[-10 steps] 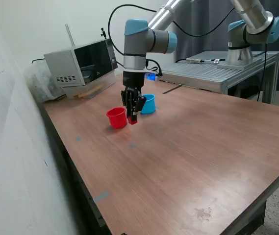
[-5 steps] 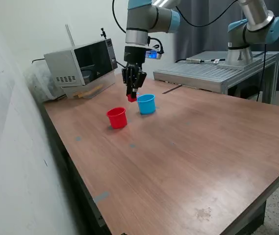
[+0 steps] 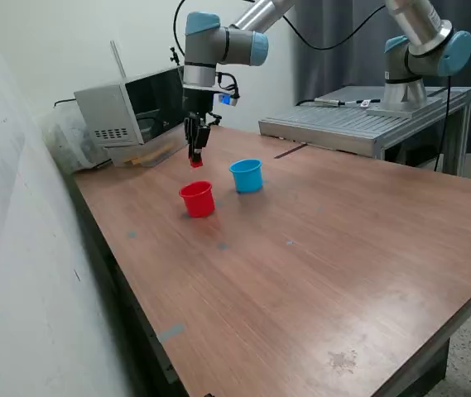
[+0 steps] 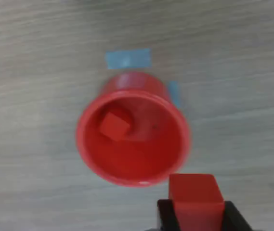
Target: Place red objects in the red bin, and blue objects in the blue bin.
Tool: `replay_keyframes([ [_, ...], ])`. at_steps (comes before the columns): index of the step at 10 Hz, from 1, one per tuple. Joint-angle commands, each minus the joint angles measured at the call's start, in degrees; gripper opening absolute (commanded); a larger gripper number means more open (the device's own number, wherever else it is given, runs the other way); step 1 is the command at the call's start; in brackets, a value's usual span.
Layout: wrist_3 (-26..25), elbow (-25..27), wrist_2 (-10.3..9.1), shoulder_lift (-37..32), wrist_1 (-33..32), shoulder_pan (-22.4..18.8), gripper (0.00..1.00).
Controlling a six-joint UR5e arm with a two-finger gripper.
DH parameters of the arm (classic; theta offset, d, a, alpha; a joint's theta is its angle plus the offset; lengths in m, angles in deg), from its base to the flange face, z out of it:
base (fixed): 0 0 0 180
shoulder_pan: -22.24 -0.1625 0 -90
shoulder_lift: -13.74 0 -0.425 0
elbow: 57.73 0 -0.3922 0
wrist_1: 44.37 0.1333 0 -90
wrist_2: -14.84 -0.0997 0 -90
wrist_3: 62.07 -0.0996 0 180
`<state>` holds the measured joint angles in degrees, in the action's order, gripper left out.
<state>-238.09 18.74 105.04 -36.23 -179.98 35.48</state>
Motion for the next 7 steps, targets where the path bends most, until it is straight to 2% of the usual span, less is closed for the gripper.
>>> replay_keyframes([
  [1,0.33,-1.32,-0.03,3.21,0.00,1.78,0.00],
  [4,0.33,-1.68,-0.11,4.45,-0.35,1.79,0.00],
  [5,0.33,-1.77,-0.11,4.45,-0.35,1.79,1.00],
  [7,0.41,-1.42,-0.11,4.45,-0.35,1.79,1.00],
])
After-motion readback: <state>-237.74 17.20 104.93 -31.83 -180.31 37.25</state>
